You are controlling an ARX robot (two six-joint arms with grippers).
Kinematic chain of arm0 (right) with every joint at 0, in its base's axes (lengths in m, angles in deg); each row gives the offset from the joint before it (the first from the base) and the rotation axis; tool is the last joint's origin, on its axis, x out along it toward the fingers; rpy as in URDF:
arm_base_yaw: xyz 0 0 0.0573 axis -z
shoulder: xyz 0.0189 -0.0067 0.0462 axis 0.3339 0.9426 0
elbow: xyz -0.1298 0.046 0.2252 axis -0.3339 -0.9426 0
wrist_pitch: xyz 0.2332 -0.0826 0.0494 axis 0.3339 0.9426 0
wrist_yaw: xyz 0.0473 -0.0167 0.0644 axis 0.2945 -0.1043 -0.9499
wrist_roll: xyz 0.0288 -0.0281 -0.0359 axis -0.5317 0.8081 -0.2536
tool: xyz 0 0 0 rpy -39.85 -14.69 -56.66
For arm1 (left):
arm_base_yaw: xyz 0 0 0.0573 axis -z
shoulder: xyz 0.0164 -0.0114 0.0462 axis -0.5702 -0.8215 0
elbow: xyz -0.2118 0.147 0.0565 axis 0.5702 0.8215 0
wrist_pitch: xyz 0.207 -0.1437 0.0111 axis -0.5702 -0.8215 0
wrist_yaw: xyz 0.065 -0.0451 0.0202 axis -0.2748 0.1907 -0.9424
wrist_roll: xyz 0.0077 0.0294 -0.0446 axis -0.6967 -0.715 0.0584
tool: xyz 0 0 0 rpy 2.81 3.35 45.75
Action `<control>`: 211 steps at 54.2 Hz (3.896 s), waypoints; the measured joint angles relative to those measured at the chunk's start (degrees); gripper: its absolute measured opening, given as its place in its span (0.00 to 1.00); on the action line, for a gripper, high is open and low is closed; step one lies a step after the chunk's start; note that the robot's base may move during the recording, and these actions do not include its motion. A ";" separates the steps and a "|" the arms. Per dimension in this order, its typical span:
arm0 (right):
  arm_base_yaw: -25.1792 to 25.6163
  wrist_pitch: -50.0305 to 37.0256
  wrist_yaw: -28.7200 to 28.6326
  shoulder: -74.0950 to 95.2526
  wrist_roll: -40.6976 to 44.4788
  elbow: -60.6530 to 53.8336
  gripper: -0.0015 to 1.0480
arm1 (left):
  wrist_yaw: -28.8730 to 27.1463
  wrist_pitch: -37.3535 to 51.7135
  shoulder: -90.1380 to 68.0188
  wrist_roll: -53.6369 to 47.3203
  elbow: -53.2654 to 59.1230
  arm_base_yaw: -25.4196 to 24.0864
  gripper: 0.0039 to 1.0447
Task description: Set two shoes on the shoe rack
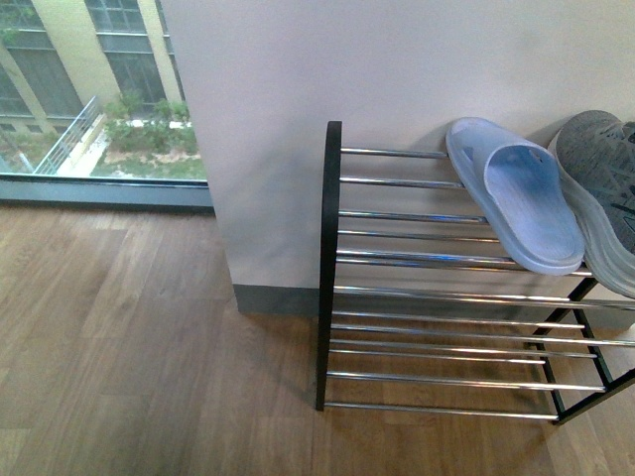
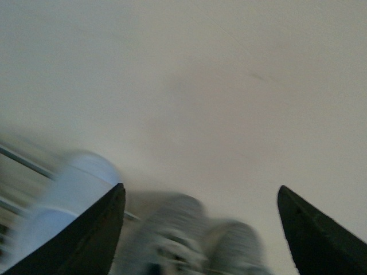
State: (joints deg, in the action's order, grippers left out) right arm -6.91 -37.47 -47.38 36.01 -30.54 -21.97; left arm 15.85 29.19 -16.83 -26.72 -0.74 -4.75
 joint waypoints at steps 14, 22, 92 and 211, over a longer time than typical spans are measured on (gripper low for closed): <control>-4.59 -3.54 4.20 -14.49 -18.58 -16.41 0.10 | 0.00 0.00 0.00 0.00 0.00 0.00 0.02; -6.32 -6.10 5.35 -17.90 -19.37 -21.42 0.02 | -0.04 0.00 0.00 0.00 0.00 0.00 0.02; -12.39 35.17 11.61 -71.63 -19.43 -33.03 0.02 | -0.02 0.00 0.00 0.00 0.00 0.00 0.02; -12.55 58.16 11.87 -94.31 -19.74 -33.00 0.91 | 26.32 -16.20 -14.99 35.12 -11.45 -6.43 0.02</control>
State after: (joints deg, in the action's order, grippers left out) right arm -19.45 20.69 -35.51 -58.30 -50.28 -54.98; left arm 42.16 13.00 -31.82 8.40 -12.19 -11.17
